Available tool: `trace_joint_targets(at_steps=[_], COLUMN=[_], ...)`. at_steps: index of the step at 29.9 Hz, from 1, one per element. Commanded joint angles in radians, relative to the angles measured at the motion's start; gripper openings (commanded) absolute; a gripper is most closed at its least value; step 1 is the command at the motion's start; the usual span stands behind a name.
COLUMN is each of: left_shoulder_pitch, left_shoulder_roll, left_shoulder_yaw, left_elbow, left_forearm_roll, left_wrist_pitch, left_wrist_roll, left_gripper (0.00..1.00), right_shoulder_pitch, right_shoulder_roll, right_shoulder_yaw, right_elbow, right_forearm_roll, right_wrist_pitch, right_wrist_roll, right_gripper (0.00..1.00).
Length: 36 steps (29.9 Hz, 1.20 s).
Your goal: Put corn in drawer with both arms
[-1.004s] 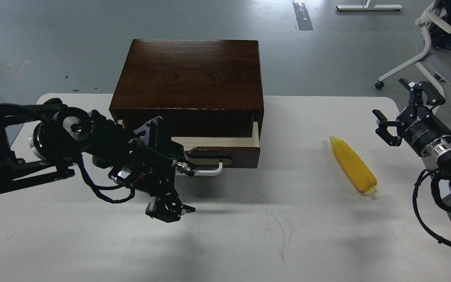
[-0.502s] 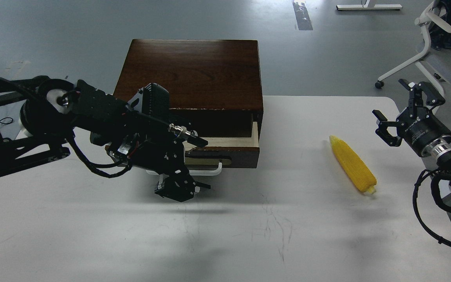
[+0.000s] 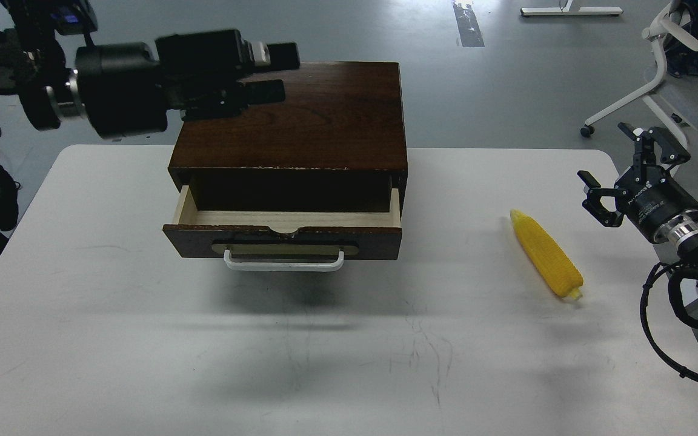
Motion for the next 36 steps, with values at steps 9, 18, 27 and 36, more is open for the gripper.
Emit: trace_joint_targets(at_steps=[9,18,27,36], left_shoulder_pitch=[0.268,0.435,0.498,0.506], left_shoulder_roll=[-0.043,-0.14,-0.2,-0.2], left_shoulder_yaw=[-0.004,-0.045,-0.181,-0.193], left_elbow=[0.366,0.431,0.514,0.52], left_forearm_roll=[-0.459,-0.568,-0.569,-0.571], left_wrist_pitch=[0.0,0.0,0.0,0.0], left_wrist_roll=[0.0,0.0,0.0,0.0], left_gripper=[0.98,0.99,0.98,0.99], right_shoulder_pitch=[-0.01,-0.01,0.007,0.09], right_shoulder_roll=[0.0,-0.001,-0.072,-0.178], right_shoulder_yaw=[-0.002,-0.005,-0.034,-0.049], right_elbow=[0.0,0.001,0.047,0.124], right_forearm_roll=[-0.002,-0.075,-0.348,-0.797], right_wrist_pitch=[0.0,0.0,-0.011,-0.009], right_wrist_roll=[0.0,0.0,0.0,0.0], right_gripper=[1.0,1.0,1.0,1.0])
